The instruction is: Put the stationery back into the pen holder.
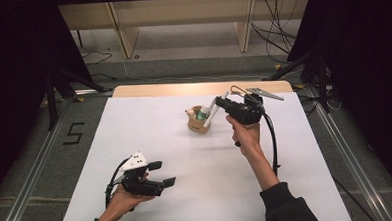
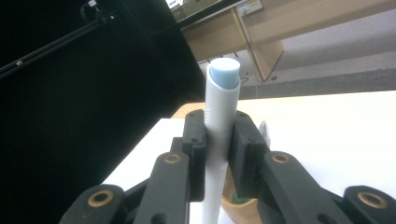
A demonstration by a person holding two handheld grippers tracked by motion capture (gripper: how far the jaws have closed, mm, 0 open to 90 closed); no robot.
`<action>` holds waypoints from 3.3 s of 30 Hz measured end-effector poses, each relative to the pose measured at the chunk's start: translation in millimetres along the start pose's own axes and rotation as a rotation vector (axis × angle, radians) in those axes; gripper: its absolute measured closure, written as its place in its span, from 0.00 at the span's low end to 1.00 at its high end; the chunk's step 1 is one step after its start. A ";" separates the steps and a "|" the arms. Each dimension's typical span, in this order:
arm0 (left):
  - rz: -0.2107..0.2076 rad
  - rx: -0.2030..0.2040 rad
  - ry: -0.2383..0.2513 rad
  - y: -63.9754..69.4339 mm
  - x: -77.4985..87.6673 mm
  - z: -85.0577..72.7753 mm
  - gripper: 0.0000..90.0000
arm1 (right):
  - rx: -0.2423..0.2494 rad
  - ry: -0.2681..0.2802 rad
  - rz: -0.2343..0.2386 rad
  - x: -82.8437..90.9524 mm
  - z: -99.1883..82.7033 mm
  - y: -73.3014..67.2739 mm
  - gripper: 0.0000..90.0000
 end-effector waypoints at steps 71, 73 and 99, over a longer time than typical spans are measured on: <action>0.015 -0.004 -0.028 -1.6 -4.0 -3.8 0.18 | 0.171 -0.134 -0.147 -64.6 -13.2 5.1 0.87; 0.014 -0.004 -0.028 -1.7 -3.9 -3.7 0.18 | 0.175 -0.137 -0.149 -65.5 -14.2 5.6 0.87; 0.016 0.002 -0.032 -5.3 -4.6 -4.4 0.18 | 0.185 -0.184 -0.141 -72.5 -23.2 5.3 0.87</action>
Point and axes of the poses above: each handheld gripper's, and its own axes: x roughly backward along the jaws, z roughly out of its top, y roughly to its right, the point moved 4 cm from there along -x, roughly forward along the jaws, and after that the axes turned 13 degrees about x, right-handed, at the moved point
